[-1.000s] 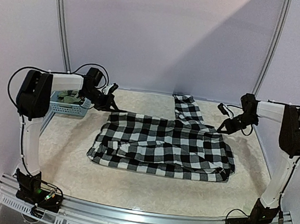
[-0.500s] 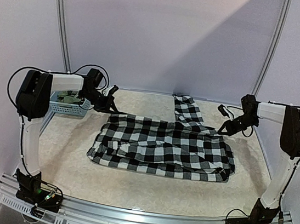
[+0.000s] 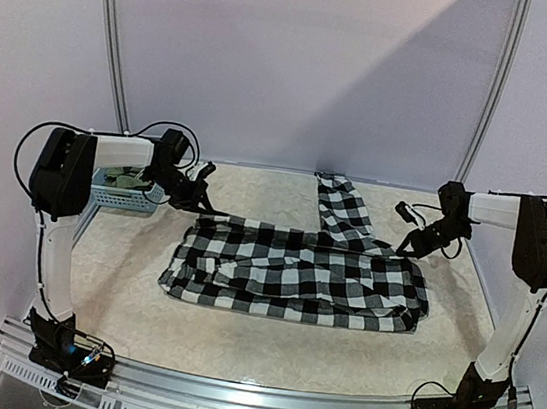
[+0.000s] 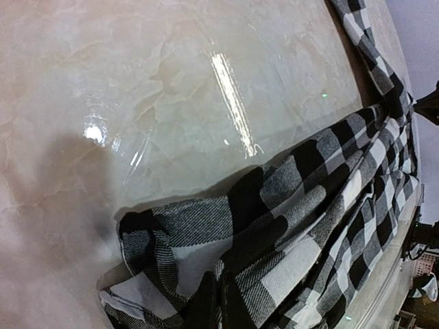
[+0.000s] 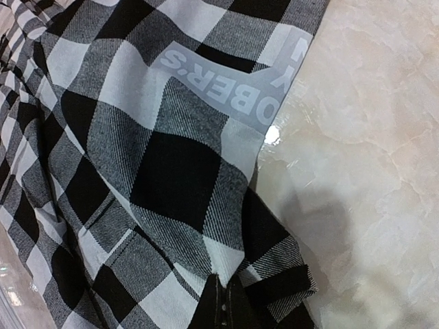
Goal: Fold and stack the mixed laundry pile
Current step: Fold the 1/3-folded shirt at the center of the board.
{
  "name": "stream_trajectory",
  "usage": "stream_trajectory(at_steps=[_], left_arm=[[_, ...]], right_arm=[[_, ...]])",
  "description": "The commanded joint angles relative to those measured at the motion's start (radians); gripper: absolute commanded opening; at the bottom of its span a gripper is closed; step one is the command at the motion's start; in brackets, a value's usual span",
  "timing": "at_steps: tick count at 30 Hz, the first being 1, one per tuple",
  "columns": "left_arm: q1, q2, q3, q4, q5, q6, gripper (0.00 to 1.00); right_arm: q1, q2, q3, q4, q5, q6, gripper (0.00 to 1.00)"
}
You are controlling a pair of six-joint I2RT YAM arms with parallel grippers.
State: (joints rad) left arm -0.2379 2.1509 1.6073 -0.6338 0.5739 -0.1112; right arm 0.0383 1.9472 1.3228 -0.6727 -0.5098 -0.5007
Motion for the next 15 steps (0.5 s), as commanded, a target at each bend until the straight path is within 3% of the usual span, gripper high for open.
stream_trajectory(at_steps=[1, 15], left_arm=[[-0.003, 0.014, 0.007, -0.044, -0.031, 0.024, 0.00], [-0.003, 0.022, 0.009, -0.066, -0.053, 0.039, 0.00]], right_arm=[[-0.009, -0.011, -0.014, -0.016, 0.018, -0.013, 0.00], [-0.008, -0.007, -0.019, -0.018, 0.024, -0.018, 0.00]])
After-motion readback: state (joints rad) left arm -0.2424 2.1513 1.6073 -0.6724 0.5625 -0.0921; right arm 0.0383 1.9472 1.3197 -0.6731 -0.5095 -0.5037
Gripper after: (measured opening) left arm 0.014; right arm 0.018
